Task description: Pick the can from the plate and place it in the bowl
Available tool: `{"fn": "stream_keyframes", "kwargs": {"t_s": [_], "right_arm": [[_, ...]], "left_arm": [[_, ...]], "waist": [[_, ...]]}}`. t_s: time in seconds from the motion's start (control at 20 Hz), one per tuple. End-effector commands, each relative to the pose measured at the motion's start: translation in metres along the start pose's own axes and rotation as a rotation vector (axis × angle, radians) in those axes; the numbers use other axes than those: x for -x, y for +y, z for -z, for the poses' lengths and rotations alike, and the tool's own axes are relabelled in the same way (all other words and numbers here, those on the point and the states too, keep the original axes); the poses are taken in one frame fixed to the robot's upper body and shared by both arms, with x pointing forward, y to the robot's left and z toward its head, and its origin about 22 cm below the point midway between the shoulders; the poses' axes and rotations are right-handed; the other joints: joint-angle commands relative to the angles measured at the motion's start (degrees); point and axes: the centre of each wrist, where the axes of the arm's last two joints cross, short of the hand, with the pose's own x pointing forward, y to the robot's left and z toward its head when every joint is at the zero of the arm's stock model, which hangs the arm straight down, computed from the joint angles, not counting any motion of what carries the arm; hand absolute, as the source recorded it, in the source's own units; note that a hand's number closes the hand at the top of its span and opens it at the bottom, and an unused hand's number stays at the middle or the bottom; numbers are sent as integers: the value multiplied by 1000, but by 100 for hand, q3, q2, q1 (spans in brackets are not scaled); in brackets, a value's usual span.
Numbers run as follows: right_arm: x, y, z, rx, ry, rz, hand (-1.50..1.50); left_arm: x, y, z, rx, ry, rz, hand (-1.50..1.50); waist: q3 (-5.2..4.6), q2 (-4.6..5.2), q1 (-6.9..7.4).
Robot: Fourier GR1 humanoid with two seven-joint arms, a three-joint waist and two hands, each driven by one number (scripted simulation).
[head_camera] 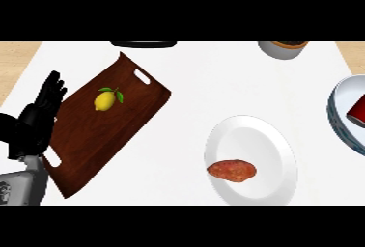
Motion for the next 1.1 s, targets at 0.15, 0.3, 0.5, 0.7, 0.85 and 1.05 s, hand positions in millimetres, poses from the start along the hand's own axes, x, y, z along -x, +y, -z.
{"fn": "stream_keyframes", "kwargs": {"t_s": [0.15, 0.3, 0.5, 0.7, 0.85, 1.05], "right_arm": [[-1, -50, -40, 89, -25, 295, -150], [-2, -74, -65, 80, 35, 284, -150], [-3, -90, -87, 56, 34, 312, -150], [-1, -95, -96, 30, 38, 377, -150], [-2, -96, -97, 51, 6, 403, -150], [-7, -101, -98, 43, -46, 452, -150]], "left_arm": [[3, 11, 1, -1, -12, -12, 0], [3, -4, 1, -8, -5, -15, 0], [-2, 1, 3, -5, -9, -14, 0], [-1, 6, 4, -17, 1, -21, 0], [7, 5, -2, -33, 8, -13, 0], [5, 4, -1, -21, 0, -19, 0]], "waist": [[8, 38, 6], [31, 76, -25], [49, 51, -94], [64, 43, -164], [75, 37, -120], [69, 10, -167]]}}
